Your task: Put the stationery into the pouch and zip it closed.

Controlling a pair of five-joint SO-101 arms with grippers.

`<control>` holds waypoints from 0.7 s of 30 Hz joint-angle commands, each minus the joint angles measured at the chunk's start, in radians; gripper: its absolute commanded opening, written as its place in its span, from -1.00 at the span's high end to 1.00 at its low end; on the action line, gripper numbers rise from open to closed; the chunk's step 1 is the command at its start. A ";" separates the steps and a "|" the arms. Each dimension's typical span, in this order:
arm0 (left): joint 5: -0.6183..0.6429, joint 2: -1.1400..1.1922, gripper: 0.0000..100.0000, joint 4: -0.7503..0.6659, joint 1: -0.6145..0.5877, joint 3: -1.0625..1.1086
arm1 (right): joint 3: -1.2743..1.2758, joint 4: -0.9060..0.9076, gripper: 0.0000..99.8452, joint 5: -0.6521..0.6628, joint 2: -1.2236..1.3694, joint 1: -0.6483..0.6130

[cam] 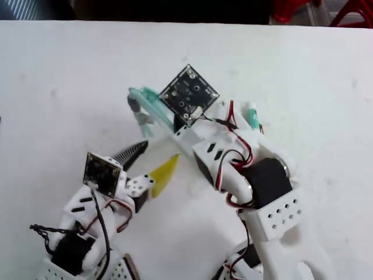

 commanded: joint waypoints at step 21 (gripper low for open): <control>0.032 -0.001 0.46 0.081 0.081 -0.158 | -0.038 -0.096 0.97 -0.804 0.133 0.041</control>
